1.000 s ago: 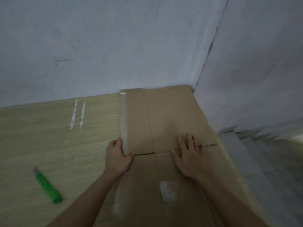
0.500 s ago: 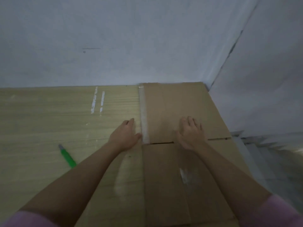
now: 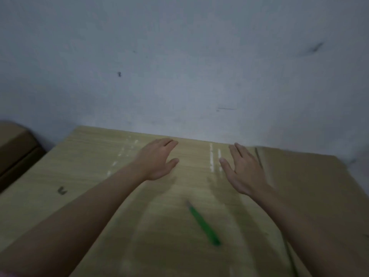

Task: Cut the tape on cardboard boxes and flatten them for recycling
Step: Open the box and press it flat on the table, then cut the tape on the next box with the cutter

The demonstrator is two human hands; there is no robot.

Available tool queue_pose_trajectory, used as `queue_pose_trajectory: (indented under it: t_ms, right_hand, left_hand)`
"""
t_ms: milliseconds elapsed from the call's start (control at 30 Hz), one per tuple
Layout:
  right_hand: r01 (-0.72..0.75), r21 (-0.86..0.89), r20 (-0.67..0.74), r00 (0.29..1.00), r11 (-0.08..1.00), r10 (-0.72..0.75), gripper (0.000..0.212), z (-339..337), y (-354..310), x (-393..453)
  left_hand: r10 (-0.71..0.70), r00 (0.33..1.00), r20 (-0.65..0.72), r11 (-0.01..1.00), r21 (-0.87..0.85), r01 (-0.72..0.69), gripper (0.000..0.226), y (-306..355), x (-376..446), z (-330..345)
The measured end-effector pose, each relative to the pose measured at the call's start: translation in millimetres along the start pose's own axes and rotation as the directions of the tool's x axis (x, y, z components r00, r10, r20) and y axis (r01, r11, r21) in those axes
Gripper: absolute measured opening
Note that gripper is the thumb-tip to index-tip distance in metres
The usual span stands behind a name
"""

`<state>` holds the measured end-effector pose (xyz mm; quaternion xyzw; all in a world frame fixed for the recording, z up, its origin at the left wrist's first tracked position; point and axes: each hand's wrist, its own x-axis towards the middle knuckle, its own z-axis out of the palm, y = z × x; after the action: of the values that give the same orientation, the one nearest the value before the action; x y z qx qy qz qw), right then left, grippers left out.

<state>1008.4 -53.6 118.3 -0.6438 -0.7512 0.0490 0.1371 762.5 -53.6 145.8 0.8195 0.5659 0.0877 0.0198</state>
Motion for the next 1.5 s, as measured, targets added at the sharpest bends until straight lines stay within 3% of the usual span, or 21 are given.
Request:
queue_pose_trajectory:
  t_ms: [133, 267, 467, 567, 833, 1000, 1233, 1500]
  right_hand:
    - [0.08, 0.063, -0.021, 0.997, 0.995, -0.079, 0.068, 25.5, -104.3, 19.6]
    - [0.161, 0.122, -0.013, 0.987, 0.979, -0.161, 0.086, 64.2, -206.5, 33.6]
    - [0.291, 0.193, 0.054, 0.95, 0.937, -0.306, 0.087, 110.2, -332.0, 51.6]
    - [0.331, 0.244, 0.075, 0.931, 0.911, -0.358, 0.088, 128.1, -384.4, 64.0]
    - [0.397, 0.352, 0.107, 0.883, 0.848, -0.458, 0.077, 200.0, -540.0, 93.2]
    - [0.349, 0.424, 0.151, 0.883, 0.836, -0.445, 0.046, 239.5, -627.0, 114.7]
    - [0.194, 0.522, 0.3, 0.87, 0.83, -0.392, 0.053, 281.4, -721.4, 114.9]
    - [-0.156, 0.559, 0.437, 0.89, 0.815, -0.13, 0.065, 354.0, -815.2, 155.9]
  left_hand:
    - [-0.077, 0.997, -0.015, 0.996, 0.042, 0.078, 0.054, -90.9, -50.9, -33.9]
    - [-0.173, 0.985, -0.02, 0.983, 0.058, 0.174, 0.08, -174.1, -109.2, -56.6]
    - [-0.372, 0.928, -0.001, 0.928, 0.039, 0.372, 0.066, -283.6, -190.1, -70.9]
    - [-0.442, 0.897, -0.022, 0.897, 0.0, 0.442, 0.077, -330.5, -224.0, -72.5]
    - [-0.575, 0.818, 0.011, 0.817, -0.037, 0.575, 0.051, -468.7, -280.7, -71.1]
    - [-0.58, 0.815, 0.001, 0.814, -0.042, 0.58, 0.047, -547.8, -291.7, -76.0]
    - [-0.629, 0.777, 0.031, 0.768, -0.132, 0.627, 0.049, -650.8, -300.5, -75.4]
    - [-0.729, 0.678, 0.09, 0.638, -0.269, 0.722, 0.051, -808.0, -304.6, -32.3]
